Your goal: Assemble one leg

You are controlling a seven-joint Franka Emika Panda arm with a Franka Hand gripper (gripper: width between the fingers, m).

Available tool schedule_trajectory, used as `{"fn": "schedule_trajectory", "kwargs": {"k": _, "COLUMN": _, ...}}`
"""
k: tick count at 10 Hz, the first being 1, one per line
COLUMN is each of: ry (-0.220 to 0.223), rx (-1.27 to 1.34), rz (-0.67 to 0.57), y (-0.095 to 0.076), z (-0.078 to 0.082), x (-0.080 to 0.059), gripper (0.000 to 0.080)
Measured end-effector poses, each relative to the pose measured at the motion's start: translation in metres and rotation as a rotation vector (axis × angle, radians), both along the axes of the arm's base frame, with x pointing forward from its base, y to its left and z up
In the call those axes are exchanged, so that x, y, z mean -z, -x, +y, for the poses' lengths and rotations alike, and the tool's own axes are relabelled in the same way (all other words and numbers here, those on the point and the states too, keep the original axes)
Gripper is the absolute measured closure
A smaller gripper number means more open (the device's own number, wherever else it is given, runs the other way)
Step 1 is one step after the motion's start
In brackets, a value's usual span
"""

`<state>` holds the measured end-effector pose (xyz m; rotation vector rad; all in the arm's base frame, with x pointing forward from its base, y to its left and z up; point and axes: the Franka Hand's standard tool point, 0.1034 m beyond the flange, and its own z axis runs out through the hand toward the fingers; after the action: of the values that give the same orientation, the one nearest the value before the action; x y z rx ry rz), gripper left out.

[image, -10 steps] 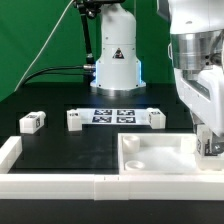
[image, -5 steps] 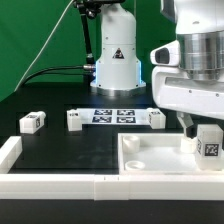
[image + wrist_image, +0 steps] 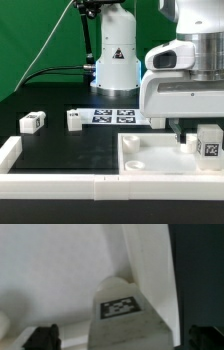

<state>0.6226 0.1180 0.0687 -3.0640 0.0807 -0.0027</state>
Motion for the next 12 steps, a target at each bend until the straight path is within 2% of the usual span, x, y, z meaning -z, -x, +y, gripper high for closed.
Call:
{"fn": "schedule_trajectory", "kwargs": {"k": 1, "ry": 0.003, "rx": -0.094, "rz": -0.006, "y": 0.0002, "z": -0.0018, "x": 0.0006, "gripper": 0.015}}
{"fn": "schedule_trajectory", "kwargs": {"k": 4, "ry": 0.003, "rx": -0.091, "rz": -0.006, "y": 0.0003, "z": -0.0023, "x": 0.0008, "gripper": 0.0161}}
{"fn": "schedule_trajectory", "kwargs": {"k": 5, "ry": 0.003, "rx": -0.091, "rz": -0.005, "y": 0.0004, "z": -0.0024, "x": 0.0008, "gripper": 0.0343}}
{"fn": "schedule_trajectory", "kwargs": {"k": 6, "ry": 0.003, "rx": -0.091, "rz": -0.005, "y": 0.0004, "z": -0.0024, "x": 0.0008, "gripper": 0.0343}}
{"fn": "schedule_trajectory", "kwargs": {"k": 7, "ry": 0.003, "rx": -0.091, "rz": -0.005, "y": 0.0004, "z": -0.0024, "x": 0.0008, "gripper": 0.0512}}
{"fn": "schedule_trajectory", "kwargs": {"k": 10, "ry": 0.001, "rx": -0.056, "rz": -0.004, "y": 0.0002, "z": -0.0026, "x": 0.0008, "gripper": 0.0509}}
{"fn": "schedule_trajectory", "kwargs": {"k": 12, "ry": -0.019, "rx": 0.23, "rz": -0.001, "y": -0.0012, "z": -0.0042, "x": 0.0007, "gripper": 0.0509}}
